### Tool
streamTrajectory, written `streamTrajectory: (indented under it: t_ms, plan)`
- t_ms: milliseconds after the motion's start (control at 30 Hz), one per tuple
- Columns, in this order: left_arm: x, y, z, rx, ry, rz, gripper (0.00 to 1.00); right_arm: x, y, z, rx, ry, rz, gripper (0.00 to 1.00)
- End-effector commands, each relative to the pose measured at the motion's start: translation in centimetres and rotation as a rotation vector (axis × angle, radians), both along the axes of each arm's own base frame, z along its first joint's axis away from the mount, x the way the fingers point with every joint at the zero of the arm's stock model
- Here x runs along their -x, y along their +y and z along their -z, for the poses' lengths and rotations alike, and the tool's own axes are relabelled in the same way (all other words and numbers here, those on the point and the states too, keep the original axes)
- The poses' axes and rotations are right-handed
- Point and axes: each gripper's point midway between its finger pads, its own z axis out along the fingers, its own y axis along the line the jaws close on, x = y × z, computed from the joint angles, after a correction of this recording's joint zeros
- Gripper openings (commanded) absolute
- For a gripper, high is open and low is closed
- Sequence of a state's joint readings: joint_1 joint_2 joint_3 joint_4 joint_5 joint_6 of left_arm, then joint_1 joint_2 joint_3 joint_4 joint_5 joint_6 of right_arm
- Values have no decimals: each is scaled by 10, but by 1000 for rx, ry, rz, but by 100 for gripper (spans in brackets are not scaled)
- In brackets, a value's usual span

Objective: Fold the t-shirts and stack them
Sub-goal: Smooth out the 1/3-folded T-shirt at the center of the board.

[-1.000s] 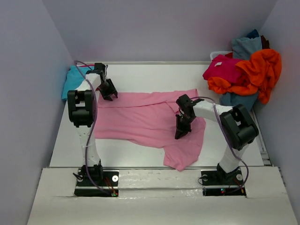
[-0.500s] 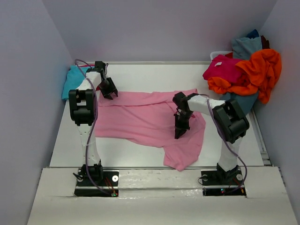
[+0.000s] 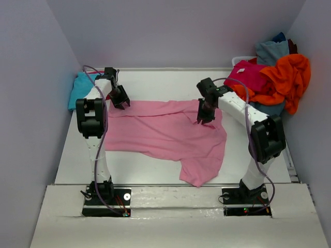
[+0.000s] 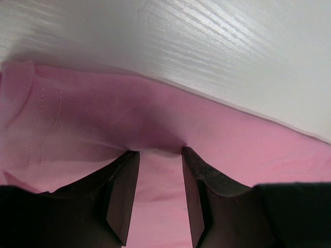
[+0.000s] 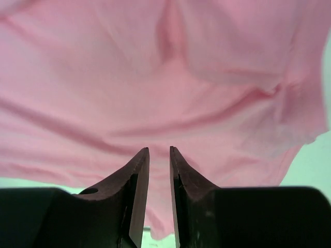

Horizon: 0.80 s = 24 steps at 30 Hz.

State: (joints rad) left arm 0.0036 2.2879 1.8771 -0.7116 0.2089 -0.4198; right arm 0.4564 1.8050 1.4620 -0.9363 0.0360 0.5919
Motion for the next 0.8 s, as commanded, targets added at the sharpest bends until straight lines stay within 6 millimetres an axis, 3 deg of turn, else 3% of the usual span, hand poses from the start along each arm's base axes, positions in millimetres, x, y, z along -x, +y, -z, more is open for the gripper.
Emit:
streamTrajectory:
  t_ms: [0, 200, 367, 767]
  plan:
    - [10, 15, 24, -56, 35, -1, 52, -38, -32, -29, 54, -108, 108, 29]
    - [10, 15, 20, -54, 30, -2, 51, -75, -53, -11, 94, -103, 193, 29]
    - [10, 14, 16, -53, 23, 1, 51, -99, -56, 10, 87, -89, 220, 27]
    - [10, 14, 13, -49, 18, 4, 51, -133, -72, 23, 74, -78, 282, 27]
